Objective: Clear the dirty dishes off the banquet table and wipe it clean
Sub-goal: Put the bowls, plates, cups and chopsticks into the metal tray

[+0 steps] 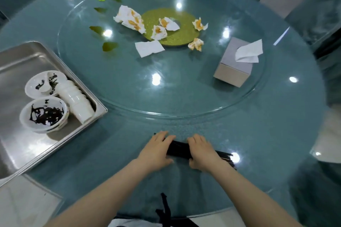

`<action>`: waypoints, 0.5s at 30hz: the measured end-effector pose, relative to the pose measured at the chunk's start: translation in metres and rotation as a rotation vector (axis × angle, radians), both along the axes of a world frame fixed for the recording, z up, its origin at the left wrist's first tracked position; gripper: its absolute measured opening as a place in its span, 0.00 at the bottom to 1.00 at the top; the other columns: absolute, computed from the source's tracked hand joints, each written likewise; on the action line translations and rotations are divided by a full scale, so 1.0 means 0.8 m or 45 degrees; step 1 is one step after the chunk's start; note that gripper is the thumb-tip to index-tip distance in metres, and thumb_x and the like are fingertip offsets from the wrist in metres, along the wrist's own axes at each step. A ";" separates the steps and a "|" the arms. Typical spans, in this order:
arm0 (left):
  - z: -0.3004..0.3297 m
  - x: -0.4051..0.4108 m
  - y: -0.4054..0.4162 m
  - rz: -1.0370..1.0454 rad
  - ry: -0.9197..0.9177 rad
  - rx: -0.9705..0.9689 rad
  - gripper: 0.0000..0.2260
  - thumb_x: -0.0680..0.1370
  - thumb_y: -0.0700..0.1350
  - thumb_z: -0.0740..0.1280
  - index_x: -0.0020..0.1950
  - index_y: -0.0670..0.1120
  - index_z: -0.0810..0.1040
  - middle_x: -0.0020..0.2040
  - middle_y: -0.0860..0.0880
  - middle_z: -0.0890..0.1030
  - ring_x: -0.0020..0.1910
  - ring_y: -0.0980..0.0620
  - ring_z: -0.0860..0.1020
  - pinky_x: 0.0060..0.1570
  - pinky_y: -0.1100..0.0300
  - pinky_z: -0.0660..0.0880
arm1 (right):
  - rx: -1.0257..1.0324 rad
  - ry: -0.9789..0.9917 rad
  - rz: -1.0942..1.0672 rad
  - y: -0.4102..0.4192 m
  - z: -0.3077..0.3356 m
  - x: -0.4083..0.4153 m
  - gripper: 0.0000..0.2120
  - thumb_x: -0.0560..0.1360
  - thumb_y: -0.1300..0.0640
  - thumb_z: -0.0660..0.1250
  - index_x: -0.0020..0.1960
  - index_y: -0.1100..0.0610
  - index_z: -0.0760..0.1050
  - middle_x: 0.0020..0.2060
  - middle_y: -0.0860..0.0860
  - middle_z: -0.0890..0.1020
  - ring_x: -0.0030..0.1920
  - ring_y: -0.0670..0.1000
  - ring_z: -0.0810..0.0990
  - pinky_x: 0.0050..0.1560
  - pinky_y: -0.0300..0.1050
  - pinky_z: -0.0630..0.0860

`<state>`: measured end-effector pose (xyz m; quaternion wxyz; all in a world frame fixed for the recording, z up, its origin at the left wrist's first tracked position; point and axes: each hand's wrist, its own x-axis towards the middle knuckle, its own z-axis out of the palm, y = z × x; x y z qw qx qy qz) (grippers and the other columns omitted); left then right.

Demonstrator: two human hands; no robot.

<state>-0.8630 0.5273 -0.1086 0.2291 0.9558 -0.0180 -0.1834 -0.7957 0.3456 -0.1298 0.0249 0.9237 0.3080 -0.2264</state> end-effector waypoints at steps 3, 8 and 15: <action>-0.026 0.000 -0.029 -0.148 -0.007 0.318 0.40 0.74 0.60 0.66 0.78 0.49 0.48 0.79 0.46 0.45 0.77 0.47 0.42 0.73 0.47 0.38 | 0.002 -0.003 0.011 -0.001 -0.003 -0.005 0.25 0.66 0.56 0.66 0.60 0.59 0.64 0.58 0.56 0.67 0.59 0.58 0.67 0.48 0.49 0.63; -0.038 -0.008 -0.041 -0.152 -0.355 0.341 0.26 0.69 0.51 0.73 0.64 0.43 0.75 0.59 0.42 0.77 0.59 0.42 0.76 0.65 0.47 0.69 | 0.081 0.075 -0.075 -0.004 -0.003 -0.007 0.22 0.68 0.55 0.66 0.60 0.58 0.65 0.57 0.55 0.70 0.59 0.58 0.69 0.52 0.48 0.65; -0.033 0.013 -0.047 -0.118 -0.253 0.398 0.19 0.66 0.55 0.72 0.52 0.47 0.74 0.50 0.49 0.75 0.50 0.48 0.75 0.47 0.55 0.70 | 0.147 -0.010 -0.203 -0.018 0.000 -0.009 0.22 0.66 0.50 0.68 0.56 0.54 0.66 0.54 0.51 0.71 0.56 0.55 0.69 0.52 0.47 0.65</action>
